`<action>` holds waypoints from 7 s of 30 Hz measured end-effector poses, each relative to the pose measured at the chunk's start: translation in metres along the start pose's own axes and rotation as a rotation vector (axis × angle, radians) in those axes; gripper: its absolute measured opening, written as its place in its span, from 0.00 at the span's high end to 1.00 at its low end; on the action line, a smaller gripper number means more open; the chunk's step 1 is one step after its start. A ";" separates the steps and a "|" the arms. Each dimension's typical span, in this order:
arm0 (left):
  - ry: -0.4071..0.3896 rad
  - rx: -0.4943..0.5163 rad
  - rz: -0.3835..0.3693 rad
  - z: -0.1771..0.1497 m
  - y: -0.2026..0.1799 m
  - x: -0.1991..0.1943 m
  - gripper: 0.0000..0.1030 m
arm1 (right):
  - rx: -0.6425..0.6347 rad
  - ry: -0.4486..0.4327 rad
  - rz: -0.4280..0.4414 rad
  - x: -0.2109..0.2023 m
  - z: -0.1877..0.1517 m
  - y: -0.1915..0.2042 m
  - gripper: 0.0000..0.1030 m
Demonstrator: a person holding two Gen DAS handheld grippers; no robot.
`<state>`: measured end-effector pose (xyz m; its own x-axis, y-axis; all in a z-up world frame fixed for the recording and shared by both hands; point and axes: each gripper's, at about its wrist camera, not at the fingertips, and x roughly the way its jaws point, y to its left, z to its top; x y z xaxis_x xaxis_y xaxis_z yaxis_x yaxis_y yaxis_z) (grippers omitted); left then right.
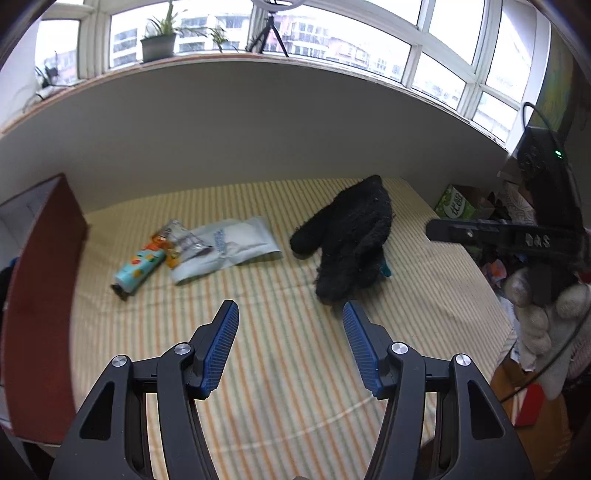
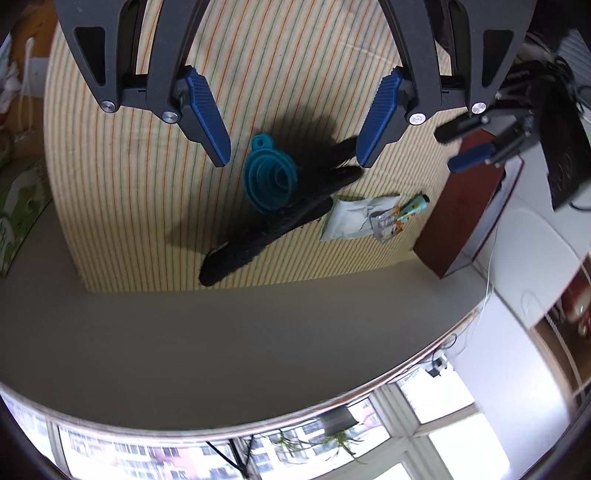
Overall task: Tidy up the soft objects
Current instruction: 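Reach the right tool to the black fuzzy glove and close on it, then lift the black glove with the right tool and carry it over the shoebox, then open the right tool to release the glove into the shoebox, then grasp the blue silicone funnel with the right tool while the left tool grasps the SEOMOU tube, then carry the funnel with the right tool while the left tool carries the tube over the shoebox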
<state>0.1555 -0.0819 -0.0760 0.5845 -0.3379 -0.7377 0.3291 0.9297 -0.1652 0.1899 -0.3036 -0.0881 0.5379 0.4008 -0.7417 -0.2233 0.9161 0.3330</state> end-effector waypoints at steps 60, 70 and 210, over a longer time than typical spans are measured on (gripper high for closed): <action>-0.207 -0.043 0.013 0.016 0.062 -0.092 0.89 | -0.244 0.029 0.194 0.047 0.083 0.219 0.92; -0.281 -0.191 0.190 -0.011 0.159 -0.153 0.89 | -0.393 0.089 0.352 0.110 0.085 0.353 0.92; 0.007 -0.168 0.191 -0.024 0.121 0.020 0.73 | -0.232 0.130 -0.131 0.072 -0.010 0.052 0.86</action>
<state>0.1893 0.0273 -0.1259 0.6191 -0.1535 -0.7701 0.0849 0.9880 -0.1287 0.2090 -0.2270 -0.1300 0.4694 0.2635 -0.8428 -0.3470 0.9327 0.0983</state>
